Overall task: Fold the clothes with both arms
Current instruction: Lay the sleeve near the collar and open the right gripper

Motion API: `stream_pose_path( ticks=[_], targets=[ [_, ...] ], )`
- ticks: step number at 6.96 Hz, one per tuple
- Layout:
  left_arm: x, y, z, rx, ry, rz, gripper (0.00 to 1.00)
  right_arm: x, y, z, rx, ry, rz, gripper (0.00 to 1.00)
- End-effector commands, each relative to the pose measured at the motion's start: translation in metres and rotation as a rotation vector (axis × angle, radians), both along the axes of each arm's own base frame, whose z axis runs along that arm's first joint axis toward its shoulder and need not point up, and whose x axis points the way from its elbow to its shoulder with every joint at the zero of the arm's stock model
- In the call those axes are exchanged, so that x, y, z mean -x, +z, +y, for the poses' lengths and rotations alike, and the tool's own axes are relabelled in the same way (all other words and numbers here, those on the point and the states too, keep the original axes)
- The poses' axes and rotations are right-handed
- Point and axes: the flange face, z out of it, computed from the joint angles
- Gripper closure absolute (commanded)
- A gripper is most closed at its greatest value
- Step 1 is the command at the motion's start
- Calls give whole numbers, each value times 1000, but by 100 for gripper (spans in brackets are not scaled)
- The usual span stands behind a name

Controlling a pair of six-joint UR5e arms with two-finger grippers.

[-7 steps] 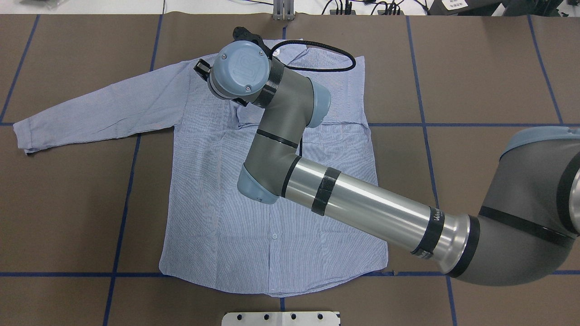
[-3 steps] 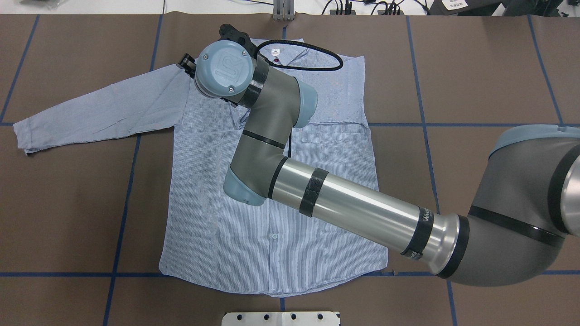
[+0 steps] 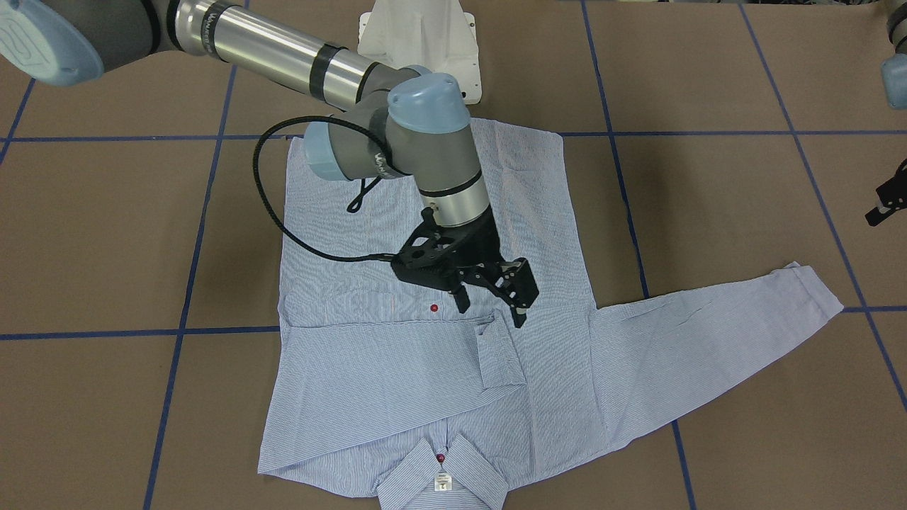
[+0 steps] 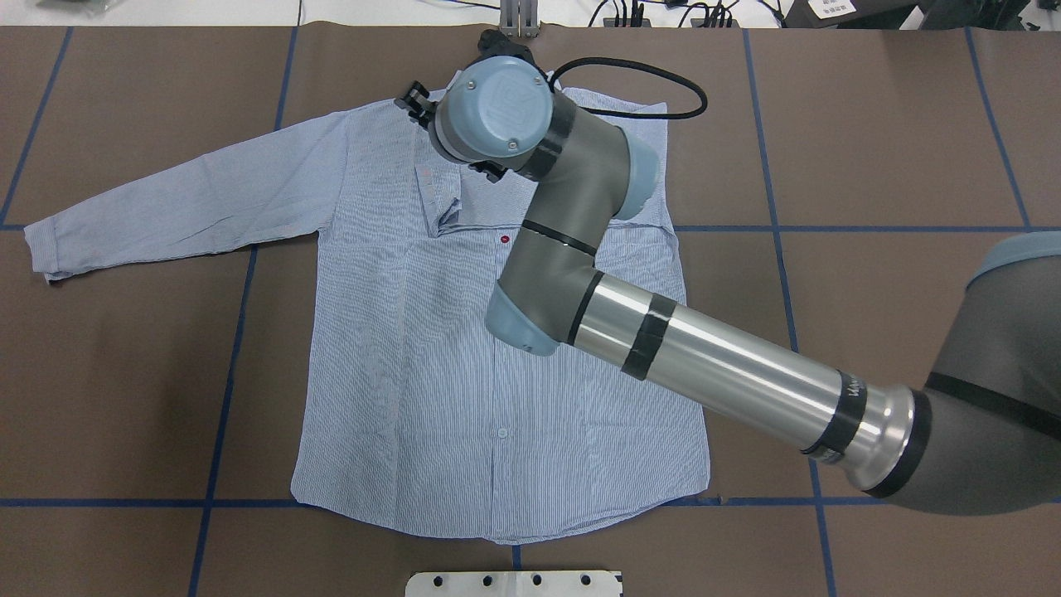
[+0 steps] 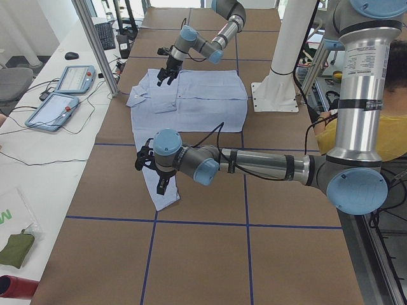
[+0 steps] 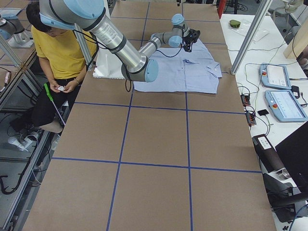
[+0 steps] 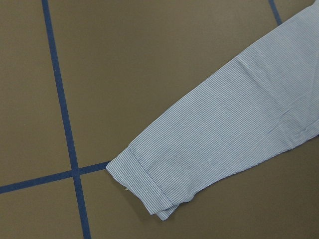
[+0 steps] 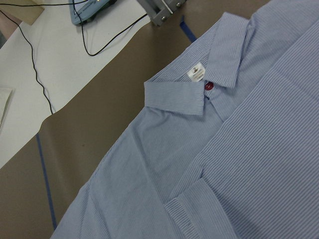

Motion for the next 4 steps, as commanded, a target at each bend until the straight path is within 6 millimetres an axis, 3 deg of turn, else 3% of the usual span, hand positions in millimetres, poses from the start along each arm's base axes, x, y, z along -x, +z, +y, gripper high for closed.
stream_pose_path(
  ticks=[1,2,3,4],
  targets=[
    [-30,9,-2,89,-19,17,1,-80,63,-14,31,-78,-11,0],
    [-42,10,-1,137,-31,21,1,-102,84,-6,-3,-100,8,0],
    [-61,9,-1,205,-96,4,2,-103,86,-6,-4,-100,11,0],
    [-99,16,5,210,-114,0,3,-104,90,-6,-2,-100,13,0]
  ],
)
